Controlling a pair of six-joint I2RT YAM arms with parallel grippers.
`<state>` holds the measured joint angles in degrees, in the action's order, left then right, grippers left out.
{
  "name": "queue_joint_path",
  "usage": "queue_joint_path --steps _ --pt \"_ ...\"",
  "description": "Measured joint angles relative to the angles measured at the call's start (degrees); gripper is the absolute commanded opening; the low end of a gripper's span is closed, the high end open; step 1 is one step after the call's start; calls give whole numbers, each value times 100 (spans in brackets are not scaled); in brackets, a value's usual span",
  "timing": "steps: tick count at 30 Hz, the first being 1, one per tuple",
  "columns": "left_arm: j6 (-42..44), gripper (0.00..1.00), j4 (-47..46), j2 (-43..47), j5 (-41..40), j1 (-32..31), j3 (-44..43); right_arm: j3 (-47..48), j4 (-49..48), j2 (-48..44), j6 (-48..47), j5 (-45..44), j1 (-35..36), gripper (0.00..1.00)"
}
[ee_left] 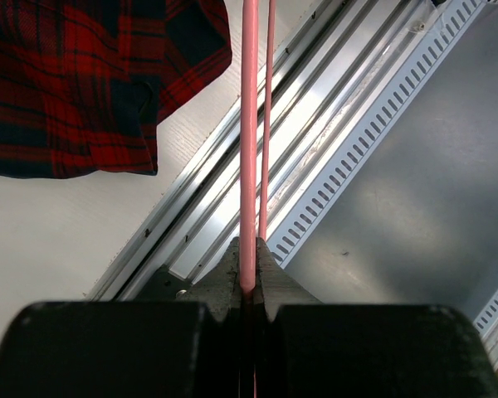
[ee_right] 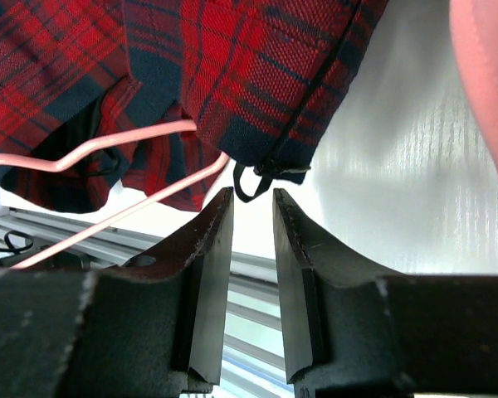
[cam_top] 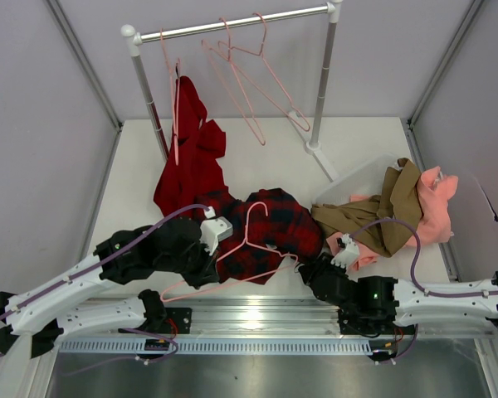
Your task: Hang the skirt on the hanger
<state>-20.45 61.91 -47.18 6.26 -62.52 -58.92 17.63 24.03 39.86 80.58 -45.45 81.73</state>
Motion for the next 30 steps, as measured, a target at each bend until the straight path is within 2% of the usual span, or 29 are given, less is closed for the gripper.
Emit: queue_joint_path --steps 21,27,30 --pt "2 0 20 7 -11 0 -2 -190 -205 90 140 -260 70 31" --pt "0 0 20 7 -7 0 -2 -273 -304 79 149 -343 70 27" --pt "2 0 20 9 -7 0 -2 -278 -310 79 164 -372 70 22"
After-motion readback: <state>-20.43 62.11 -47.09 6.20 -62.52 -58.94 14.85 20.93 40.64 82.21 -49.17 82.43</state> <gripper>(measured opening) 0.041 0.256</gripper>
